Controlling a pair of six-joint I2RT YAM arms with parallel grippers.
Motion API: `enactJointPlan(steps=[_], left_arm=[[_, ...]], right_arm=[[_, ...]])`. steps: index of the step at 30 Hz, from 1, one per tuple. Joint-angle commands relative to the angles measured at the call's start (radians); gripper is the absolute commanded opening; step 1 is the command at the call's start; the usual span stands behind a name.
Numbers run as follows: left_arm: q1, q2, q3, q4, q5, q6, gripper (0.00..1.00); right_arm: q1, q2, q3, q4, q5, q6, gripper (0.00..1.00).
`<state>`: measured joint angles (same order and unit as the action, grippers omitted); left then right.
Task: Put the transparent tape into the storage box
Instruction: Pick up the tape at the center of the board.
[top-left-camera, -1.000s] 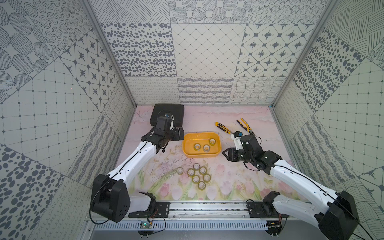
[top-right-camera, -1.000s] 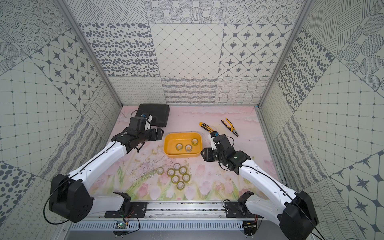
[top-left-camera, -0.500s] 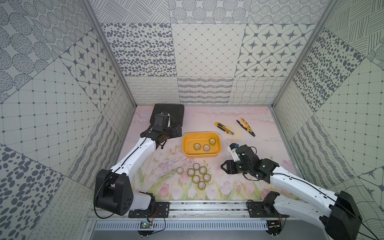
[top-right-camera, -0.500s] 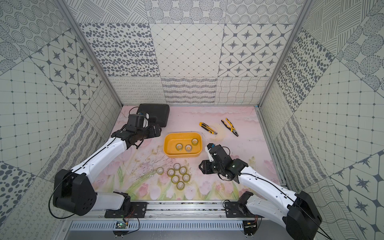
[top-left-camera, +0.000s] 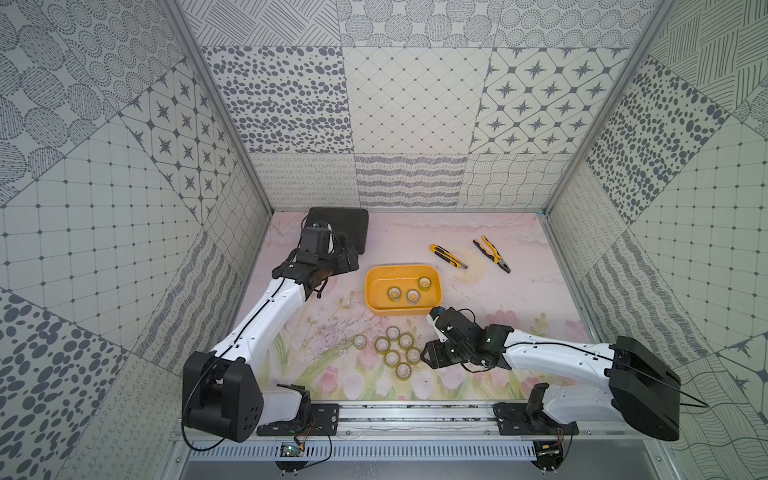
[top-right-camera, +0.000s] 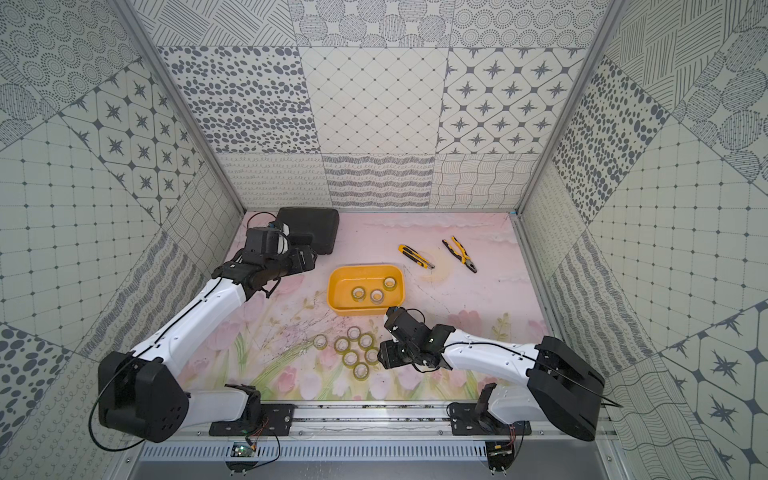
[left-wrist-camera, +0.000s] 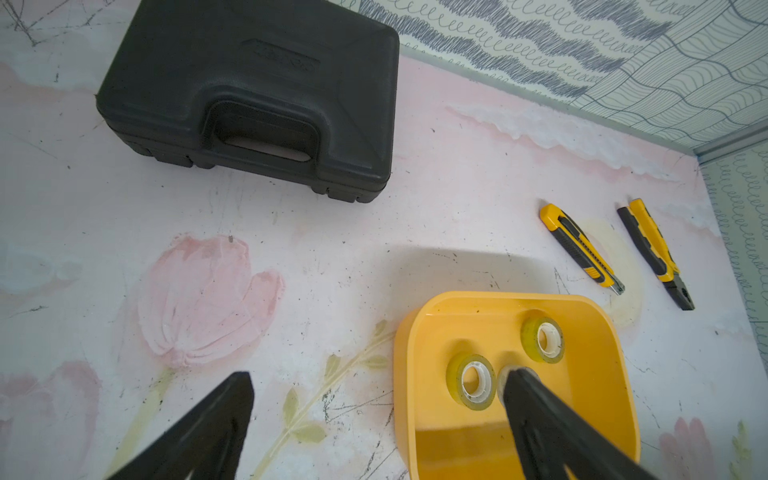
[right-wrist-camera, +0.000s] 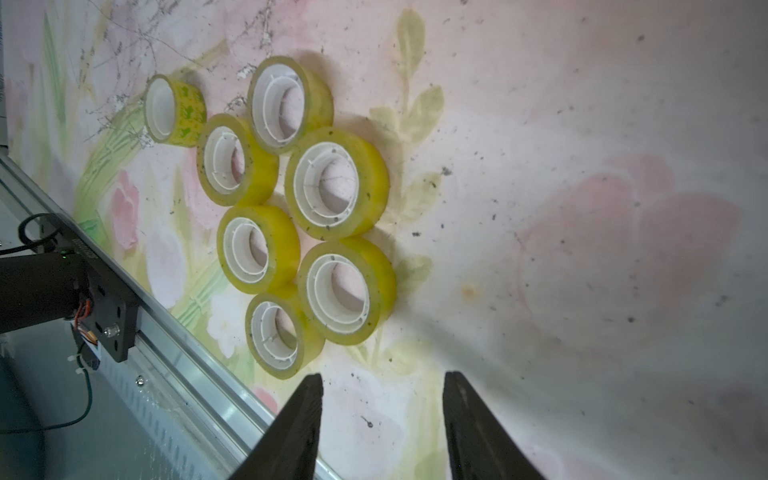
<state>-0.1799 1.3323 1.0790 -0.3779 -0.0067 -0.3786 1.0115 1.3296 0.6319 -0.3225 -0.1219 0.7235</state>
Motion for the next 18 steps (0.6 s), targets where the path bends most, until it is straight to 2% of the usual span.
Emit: enactJointPlan(steps=[1, 7, 18], left_arm=[[0.004, -0.018, -0.007, 0.008, 0.013, -0.014, 0.99], [0.002, -0.017, -0.005, 0.006, 0.032, -0.016, 0.99], [0.003, -0.025, -0.016, 0.022, 0.034, -0.017, 0.99]], right_arm=[[0.019, 0.044, 0.051, 0.044, 0.050, 0.020, 0.51], [0.025, 0.075, 0.069, 0.040, 0.118, 0.042, 0.51], [0.065, 0.200, 0.130, 0.008, 0.144, 0.044, 0.51]])
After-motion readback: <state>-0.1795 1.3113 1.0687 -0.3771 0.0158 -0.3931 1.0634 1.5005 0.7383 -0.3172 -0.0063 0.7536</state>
